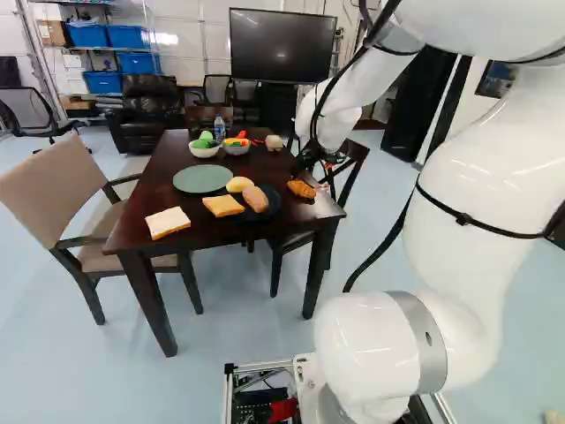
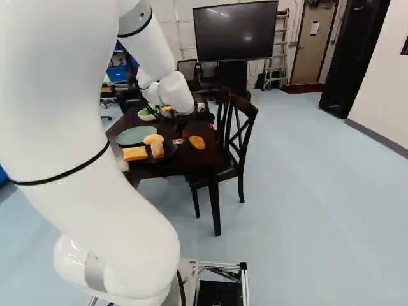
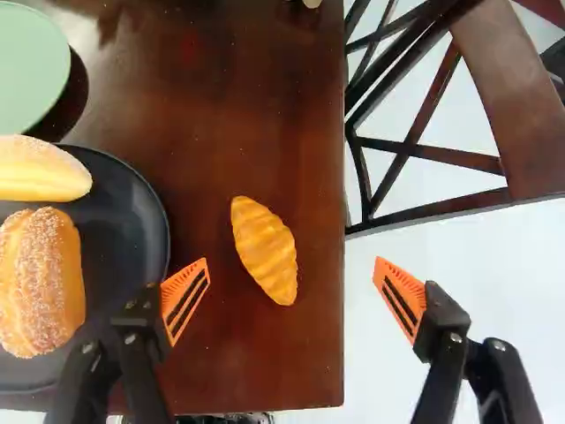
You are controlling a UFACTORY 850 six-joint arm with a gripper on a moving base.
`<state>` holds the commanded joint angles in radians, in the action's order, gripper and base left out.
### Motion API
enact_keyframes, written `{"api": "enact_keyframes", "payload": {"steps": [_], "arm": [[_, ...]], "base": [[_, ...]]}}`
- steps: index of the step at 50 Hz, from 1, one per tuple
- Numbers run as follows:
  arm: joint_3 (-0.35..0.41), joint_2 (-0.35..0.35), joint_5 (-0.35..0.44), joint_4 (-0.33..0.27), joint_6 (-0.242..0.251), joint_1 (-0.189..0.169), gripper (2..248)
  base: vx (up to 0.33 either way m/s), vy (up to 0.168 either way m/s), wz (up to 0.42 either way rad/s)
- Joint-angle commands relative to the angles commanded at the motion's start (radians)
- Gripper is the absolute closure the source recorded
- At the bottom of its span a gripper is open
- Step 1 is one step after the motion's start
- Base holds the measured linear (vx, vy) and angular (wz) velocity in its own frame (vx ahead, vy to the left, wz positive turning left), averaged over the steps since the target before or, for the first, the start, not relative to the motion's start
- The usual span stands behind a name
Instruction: Move the croissant to the empty plate
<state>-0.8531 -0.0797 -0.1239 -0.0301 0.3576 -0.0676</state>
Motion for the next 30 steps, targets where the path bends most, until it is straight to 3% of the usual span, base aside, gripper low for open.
{"api": "enact_keyframes", "payload": {"steps": [13, 30], "arm": [[-0.028, 0.006, -0.075, -0.03, 0.0, -0.014, 3], [-0.077, -0.039, -0.165, -0.09, 0.0, -0.036, 3]], "base": [[0.0, 0.0, 0.0], [0.0, 0.0, 0.0]]}}
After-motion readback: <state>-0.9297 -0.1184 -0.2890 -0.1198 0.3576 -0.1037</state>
